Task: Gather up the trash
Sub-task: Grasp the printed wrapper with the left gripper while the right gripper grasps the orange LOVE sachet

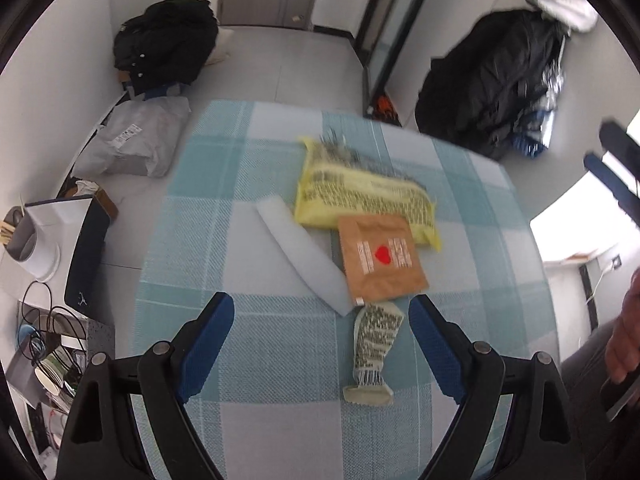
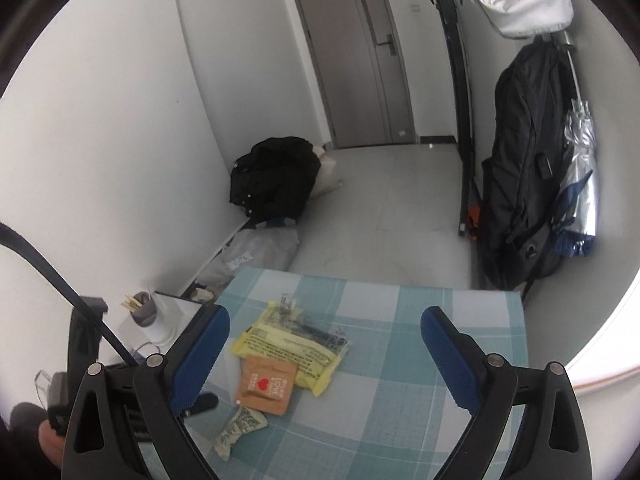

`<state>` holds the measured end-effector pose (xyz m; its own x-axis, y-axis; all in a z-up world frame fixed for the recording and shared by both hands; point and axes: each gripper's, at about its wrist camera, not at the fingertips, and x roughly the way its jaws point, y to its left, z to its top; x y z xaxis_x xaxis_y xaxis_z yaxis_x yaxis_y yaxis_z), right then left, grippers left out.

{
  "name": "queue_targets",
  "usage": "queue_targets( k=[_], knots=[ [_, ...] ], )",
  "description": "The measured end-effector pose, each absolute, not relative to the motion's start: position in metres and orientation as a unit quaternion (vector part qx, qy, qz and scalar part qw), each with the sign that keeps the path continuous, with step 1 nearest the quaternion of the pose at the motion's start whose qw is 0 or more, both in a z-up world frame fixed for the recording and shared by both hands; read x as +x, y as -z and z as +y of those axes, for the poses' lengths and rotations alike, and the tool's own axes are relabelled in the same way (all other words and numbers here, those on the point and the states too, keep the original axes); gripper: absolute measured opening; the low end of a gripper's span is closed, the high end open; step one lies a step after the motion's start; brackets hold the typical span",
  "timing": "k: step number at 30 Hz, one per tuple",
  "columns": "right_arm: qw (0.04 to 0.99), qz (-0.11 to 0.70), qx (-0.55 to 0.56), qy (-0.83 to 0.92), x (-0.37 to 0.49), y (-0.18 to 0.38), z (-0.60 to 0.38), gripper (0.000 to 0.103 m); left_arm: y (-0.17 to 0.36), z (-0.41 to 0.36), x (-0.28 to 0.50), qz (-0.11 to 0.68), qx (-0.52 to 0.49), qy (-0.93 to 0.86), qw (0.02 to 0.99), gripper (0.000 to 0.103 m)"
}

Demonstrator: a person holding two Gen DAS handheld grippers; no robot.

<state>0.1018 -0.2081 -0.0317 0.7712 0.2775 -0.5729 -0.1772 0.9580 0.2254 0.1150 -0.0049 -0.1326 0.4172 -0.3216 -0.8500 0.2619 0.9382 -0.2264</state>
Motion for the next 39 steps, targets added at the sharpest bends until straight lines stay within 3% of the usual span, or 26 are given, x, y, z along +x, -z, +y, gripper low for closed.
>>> queue_targets(
  k=[6,13,17,21,24,39],
  knots=[
    [0.931,0.331,0.097,-0.121,0.112,0.040,-0.216,0.097,0.149,-0.020,0.104,0.530,0.056,0.168,0.829,0.087],
    [0.916,0.358,0.146,-0.109,0.120,0.047,-0.231,0.097,0.153,-0.025,0.099,0.535,0.068,0.177,0.823,0.086],
    [0.914,0.363,0.151,-0.099,0.119,0.049,-0.236,0.097,0.153,-0.032,0.096,0.530,0.107,0.170,0.824,0.067],
    [0.912,0.371,0.148,-0.092,0.119,0.054,-0.237,0.097,0.147,-0.034,0.091,0.529,0.110,0.196,0.818,0.020],
    [0.910,0.380,0.143,-0.087,0.121,0.058,-0.237,0.097,0.147,-0.034,0.091,0.536,0.099,0.206,0.812,0.014],
    [0.886,0.438,0.119,-0.096,0.117,0.088,-0.222,0.097,0.117,0.017,0.074,0.535,-0.038,0.240,0.809,0.012]
  ],
)
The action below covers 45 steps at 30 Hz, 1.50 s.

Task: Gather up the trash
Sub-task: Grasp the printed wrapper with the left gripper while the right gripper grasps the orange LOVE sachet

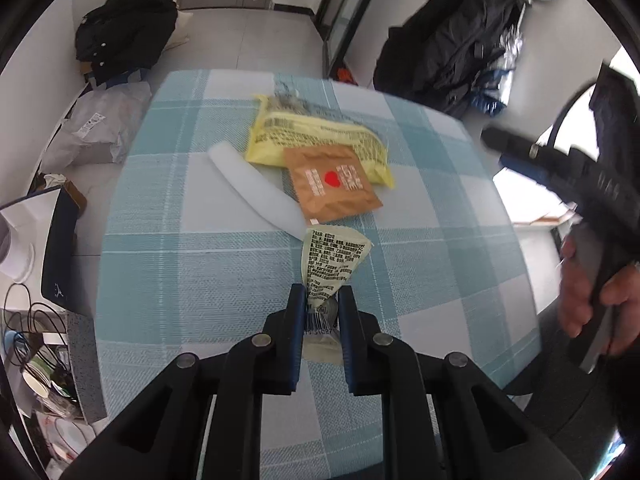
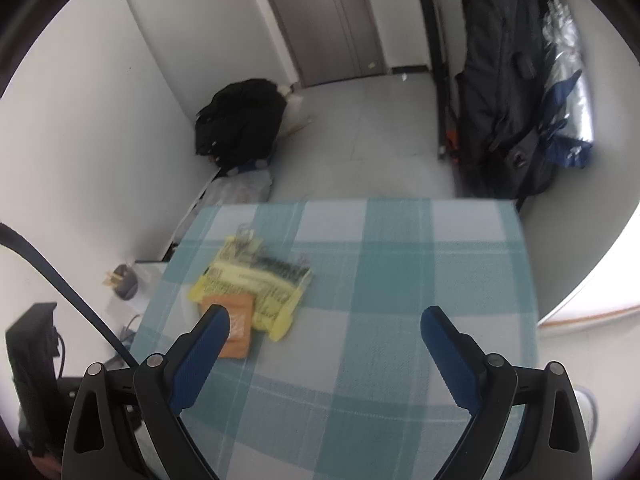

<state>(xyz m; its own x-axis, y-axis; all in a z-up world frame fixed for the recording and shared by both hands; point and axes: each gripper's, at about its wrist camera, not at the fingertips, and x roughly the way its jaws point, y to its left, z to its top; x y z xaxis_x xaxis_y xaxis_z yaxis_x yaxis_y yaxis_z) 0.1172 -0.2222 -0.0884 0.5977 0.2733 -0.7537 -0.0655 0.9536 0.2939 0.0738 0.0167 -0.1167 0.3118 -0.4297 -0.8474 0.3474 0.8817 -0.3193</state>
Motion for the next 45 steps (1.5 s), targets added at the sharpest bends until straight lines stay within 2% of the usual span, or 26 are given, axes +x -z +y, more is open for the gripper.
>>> queue_targets(
  k=[6,12,15,21,23,25,29,32,34,40,45],
  knots=[
    [0.844,0.483,0.171,-0.161,0.121,0.110,-0.196,0.096,0.094,0.050,0.075,0.507,-0.094,0.235,0.824,0.012],
    [0.802,0.503,0.255,-0.194,0.138,0.139,-0.178,0.092,0.088,0.068,0.084,0.491,-0.137,0.226,0.830,0.012],
    [0.783,0.524,0.286,-0.176,0.147,0.158,-0.176,0.077,0.087,0.072,0.089,0.486,-0.153,0.222,0.832,0.012],
    [0.777,0.506,0.328,-0.181,0.148,0.166,-0.174,0.076,0.091,0.079,0.095,0.487,-0.174,0.223,0.827,0.012],
    [0.775,0.504,0.332,-0.186,0.150,0.167,-0.171,0.073,0.092,0.079,0.097,0.488,-0.179,0.223,0.825,0.012],
    [0.777,0.503,0.330,-0.187,0.152,0.168,-0.169,0.066,0.090,0.082,0.095,0.487,-0.181,0.224,0.824,0.012],
    [0.784,0.499,0.313,-0.194,0.159,0.168,-0.161,0.061,0.091,0.083,0.095,0.489,-0.186,0.225,0.822,0.012],
    [0.786,0.499,0.308,-0.195,0.160,0.170,-0.159,0.049,0.093,0.083,0.096,0.491,-0.187,0.226,0.820,0.012],
    [0.782,0.502,0.315,-0.193,0.160,0.174,-0.160,0.034,0.093,0.083,0.097,0.493,-0.187,0.225,0.819,0.012],
    [0.779,0.499,0.322,-0.202,0.151,0.176,-0.162,0.008,0.095,0.080,0.099,0.498,-0.189,0.227,0.815,0.012],
    [0.781,0.487,0.330,-0.211,0.142,0.169,-0.167,0.002,0.096,0.079,0.100,0.500,-0.190,0.225,0.814,0.012]
  ],
)
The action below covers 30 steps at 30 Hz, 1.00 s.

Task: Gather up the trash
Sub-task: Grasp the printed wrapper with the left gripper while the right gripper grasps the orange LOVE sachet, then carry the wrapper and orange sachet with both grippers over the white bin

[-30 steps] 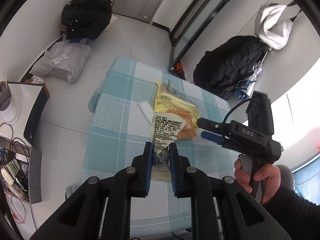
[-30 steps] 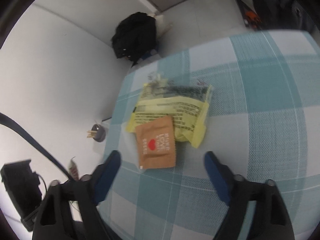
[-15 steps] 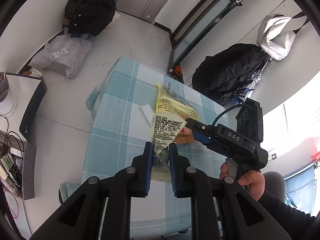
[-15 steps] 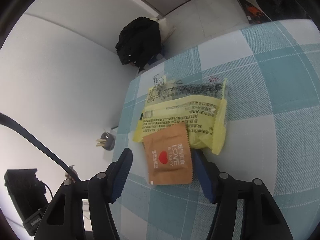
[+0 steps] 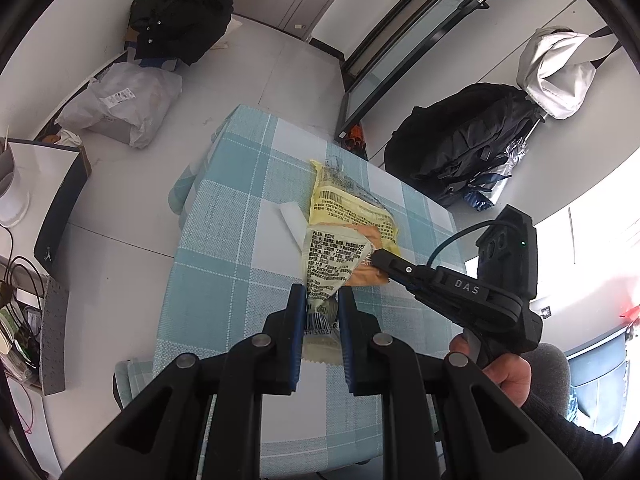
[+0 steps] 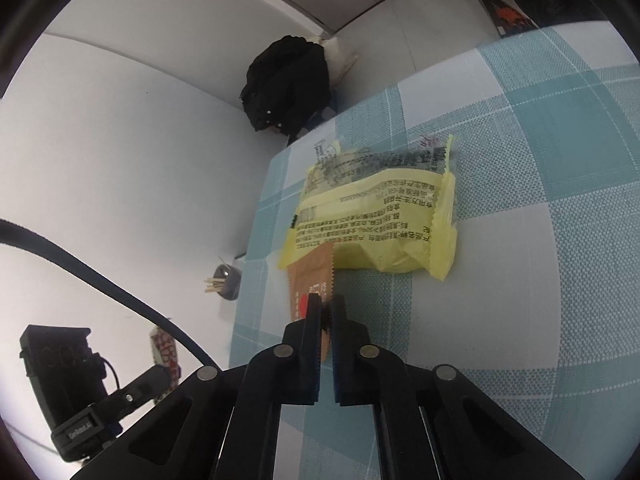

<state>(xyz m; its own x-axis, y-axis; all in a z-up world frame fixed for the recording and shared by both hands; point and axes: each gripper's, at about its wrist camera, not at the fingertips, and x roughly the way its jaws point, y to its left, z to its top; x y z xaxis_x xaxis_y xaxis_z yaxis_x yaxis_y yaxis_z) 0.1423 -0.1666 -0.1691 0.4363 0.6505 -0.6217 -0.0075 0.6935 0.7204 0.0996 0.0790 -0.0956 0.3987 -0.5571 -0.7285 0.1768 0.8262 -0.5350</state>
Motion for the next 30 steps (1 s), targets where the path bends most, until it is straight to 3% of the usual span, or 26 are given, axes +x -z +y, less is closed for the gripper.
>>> queue_targets(
  k=[19,30],
  knots=[
    [0.861,0.419,0.213,-0.194,0.083,0.059,-0.217,0.000,0.069,0.018,0.090,0.485,-0.140,0.240,0.829,0.012],
    [0.913,0.327,0.202,-0.134,0.007,-0.038,-0.326,0.000,-0.005,-0.090,0.070,0.443,-0.078,0.307,0.839,0.012]
  ],
)
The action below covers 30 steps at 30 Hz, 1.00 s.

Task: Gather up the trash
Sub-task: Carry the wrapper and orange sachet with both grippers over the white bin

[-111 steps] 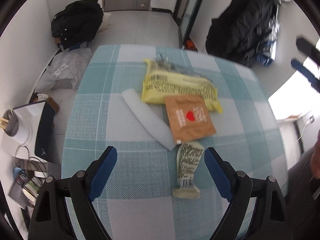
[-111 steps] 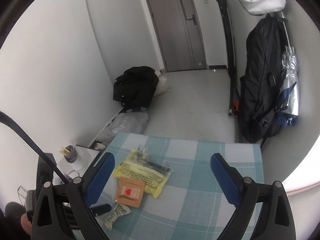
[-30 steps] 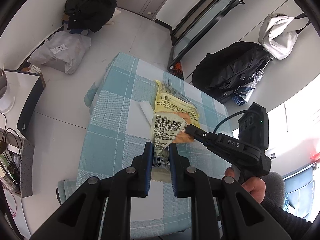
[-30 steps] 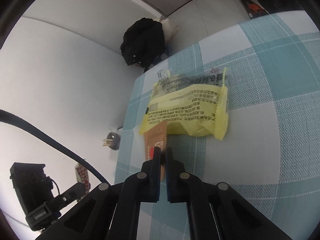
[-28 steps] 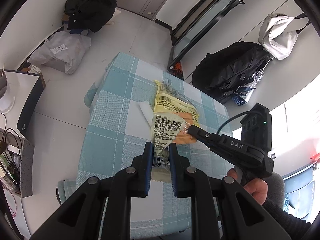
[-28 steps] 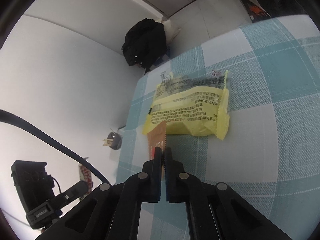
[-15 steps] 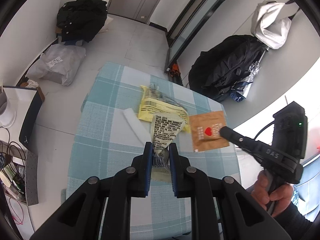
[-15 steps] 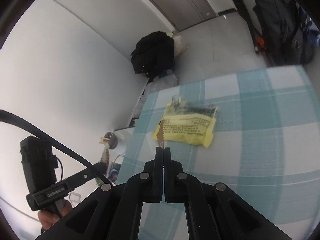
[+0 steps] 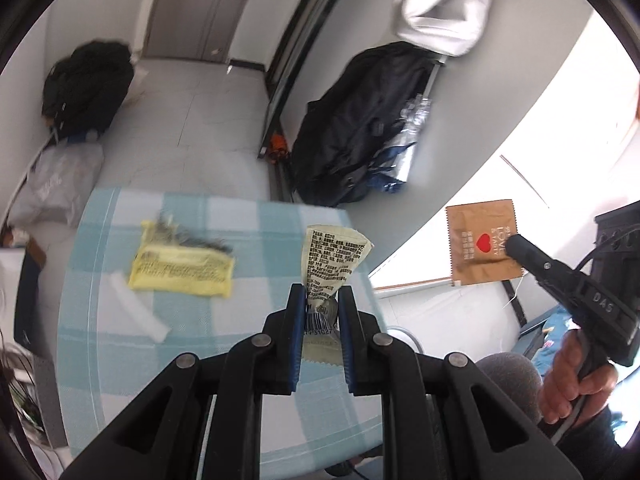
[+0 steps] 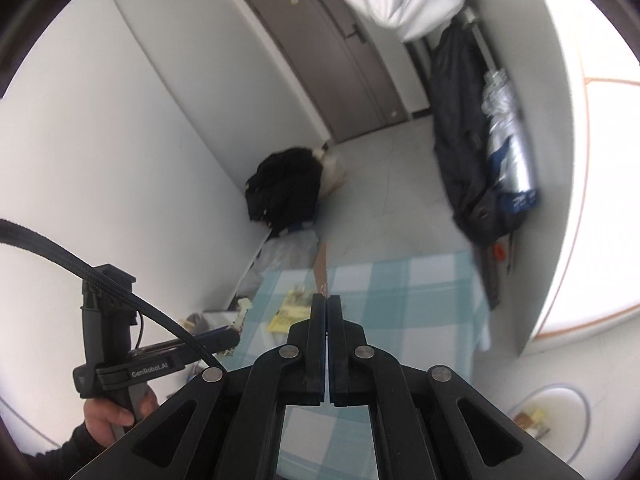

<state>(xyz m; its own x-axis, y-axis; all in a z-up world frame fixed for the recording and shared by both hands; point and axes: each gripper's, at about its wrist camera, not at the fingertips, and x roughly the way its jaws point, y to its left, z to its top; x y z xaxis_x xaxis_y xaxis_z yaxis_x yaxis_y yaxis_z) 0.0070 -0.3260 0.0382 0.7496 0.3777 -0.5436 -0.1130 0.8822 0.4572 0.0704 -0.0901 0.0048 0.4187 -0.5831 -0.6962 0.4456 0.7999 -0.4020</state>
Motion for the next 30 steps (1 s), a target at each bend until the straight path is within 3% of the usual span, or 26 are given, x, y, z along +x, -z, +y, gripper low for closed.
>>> queue_targets(
  k=[5,14,30],
  knots=[
    [0.925,0.293,0.220,-0.101,-0.028,-0.060,-0.381,0.000,-0.025,-0.156,0.056,0.427,-0.035,0.345,0.835,0.012],
    [0.927,0.292,0.233,-0.014,-0.072,-0.048,-0.477,0.000,-0.003,-0.269,0.038,0.446,0.022,0.403,0.798,0.012],
    [0.877,0.366,0.301,0.079,-0.094,0.092,-0.565,0.000,0.110,-0.387,0.033,0.548,0.109,0.416,0.718,0.012]
  ],
)
